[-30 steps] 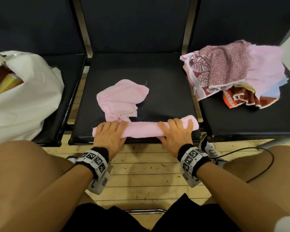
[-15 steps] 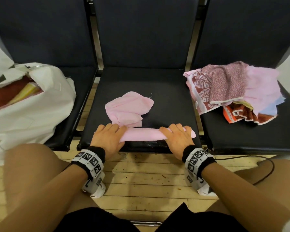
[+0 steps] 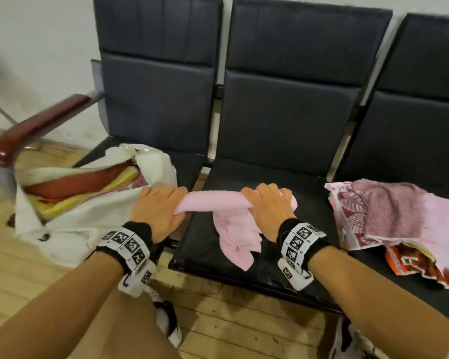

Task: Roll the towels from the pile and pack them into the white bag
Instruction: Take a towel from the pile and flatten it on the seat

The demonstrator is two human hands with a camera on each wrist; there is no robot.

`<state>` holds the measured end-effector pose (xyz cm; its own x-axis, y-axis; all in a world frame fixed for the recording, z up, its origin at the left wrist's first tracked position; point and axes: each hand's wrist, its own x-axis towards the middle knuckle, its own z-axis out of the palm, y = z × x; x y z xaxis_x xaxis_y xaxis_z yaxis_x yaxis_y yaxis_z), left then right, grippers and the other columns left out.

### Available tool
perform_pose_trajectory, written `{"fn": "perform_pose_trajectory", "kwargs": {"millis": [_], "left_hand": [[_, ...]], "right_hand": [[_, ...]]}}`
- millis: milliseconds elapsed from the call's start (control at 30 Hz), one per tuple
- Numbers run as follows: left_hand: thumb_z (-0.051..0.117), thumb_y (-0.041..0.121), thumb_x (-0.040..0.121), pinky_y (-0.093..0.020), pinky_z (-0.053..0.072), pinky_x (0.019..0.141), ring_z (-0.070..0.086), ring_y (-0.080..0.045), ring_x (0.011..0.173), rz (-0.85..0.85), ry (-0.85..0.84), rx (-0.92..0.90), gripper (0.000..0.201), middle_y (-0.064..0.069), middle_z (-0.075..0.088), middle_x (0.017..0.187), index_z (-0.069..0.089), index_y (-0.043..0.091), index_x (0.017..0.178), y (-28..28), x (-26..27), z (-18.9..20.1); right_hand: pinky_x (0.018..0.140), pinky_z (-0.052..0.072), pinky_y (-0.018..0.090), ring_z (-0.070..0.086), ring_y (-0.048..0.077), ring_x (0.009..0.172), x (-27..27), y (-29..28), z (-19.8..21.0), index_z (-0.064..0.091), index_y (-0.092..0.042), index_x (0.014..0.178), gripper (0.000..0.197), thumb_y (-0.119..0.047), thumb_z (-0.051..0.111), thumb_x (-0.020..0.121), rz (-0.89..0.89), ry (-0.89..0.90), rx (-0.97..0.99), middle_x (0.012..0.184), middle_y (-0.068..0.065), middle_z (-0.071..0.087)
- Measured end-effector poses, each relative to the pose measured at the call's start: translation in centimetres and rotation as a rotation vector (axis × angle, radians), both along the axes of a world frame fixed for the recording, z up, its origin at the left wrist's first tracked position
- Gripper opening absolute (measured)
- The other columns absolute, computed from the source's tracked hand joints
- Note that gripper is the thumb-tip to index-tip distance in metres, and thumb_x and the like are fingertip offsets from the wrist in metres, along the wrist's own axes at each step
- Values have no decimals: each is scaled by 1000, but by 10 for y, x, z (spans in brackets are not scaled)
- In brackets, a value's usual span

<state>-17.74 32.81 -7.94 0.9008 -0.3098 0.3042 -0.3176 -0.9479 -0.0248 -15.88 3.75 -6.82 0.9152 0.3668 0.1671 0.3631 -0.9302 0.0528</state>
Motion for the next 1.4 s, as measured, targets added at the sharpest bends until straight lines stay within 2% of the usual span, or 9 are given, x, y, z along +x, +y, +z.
{"fn": "perform_pose_trajectory", "kwargs": {"millis": [100, 333, 633, 767, 900, 1000, 1167, 1333, 1400], "left_hand": [[62, 40, 76, -45, 43, 77, 59, -32, 88, 120, -8, -20, 45, -5, 62, 96, 59, 20, 117, 43, 2, 18], [44, 49, 73, -43, 38, 73, 55, -30, 84, 314, -14, -83, 52, -2, 57, 91, 57, 22, 115, 116, 12, 24], [56, 48, 86, -48, 35, 92, 50, -29, 110, 502, 101, -110, 49, -2, 55, 119, 49, 30, 130, 189, 42, -8], [55, 47, 86, -50, 35, 93, 48, -31, 110, 624, 131, -127, 45, -5, 53, 120, 49, 31, 127, 214, 46, -27], [58, 46, 82, -57, 29, 103, 38, -35, 123, 713, 164, -226, 57, -10, 44, 133, 41, 33, 135, 234, 36, -41], [63, 47, 75, -59, 25, 109, 26, -36, 136, 691, 165, -295, 85, -12, 29, 146, 23, 35, 149, 234, 28, -41], [48, 57, 74, -55, 29, 111, 26, -33, 142, 612, 123, -447, 88, -12, 28, 155, 24, 21, 150, 228, 32, -35], [58, 46, 78, -48, 35, 105, 39, -32, 130, 512, 119, -495, 74, -11, 41, 143, 35, 21, 144, 225, 35, -33], [57, 43, 75, -47, 38, 104, 43, -31, 125, 458, 130, -481, 67, -10, 45, 139, 42, 19, 136, 222, 41, -32]], "right_hand": [[88, 34, 48, 46, 25, 95, 21, 50, 20, 44, -33, 129, 47, -18, 58, 86, 78, -66, 24, 103, 0, 50], [83, 36, 48, 45, 27, 86, 50, 143, 37, 43, -33, 117, 53, -7, 60, 74, 149, -146, 45, 91, 1, 49], [91, 32, 52, 46, 28, 95, 86, 231, 35, 45, -34, 125, 53, -11, 57, 78, 233, -126, -19, 101, 2, 49], [96, 29, 53, 46, 29, 107, 100, 271, 28, 44, -34, 132, 45, -33, 44, 86, 282, -65, -65, 114, 4, 49], [97, 27, 54, 44, 30, 115, 111, 321, 6, 44, -38, 130, 54, -33, 67, 82, 316, -58, -32, 120, 5, 50], [102, 23, 58, 32, 31, 128, 104, 365, -9, 41, -39, 134, 56, -14, 53, 85, 371, -25, 6, 135, 6, 40], [111, 14, 60, -8, 27, 148, 98, 419, -37, 28, -47, 141, 49, -45, 50, 96, 383, 157, 134, 161, 2, -9], [85, 44, 43, 45, 29, 118, 106, 419, -43, 42, -30, 116, 21, -38, 42, 97, 315, 295, 492, 137, 4, 31], [78, 46, 42, 49, 27, 101, 111, 416, -46, 45, -20, 112, 16, -28, 44, 98, 373, 223, 386, 122, 9, 41]]}}
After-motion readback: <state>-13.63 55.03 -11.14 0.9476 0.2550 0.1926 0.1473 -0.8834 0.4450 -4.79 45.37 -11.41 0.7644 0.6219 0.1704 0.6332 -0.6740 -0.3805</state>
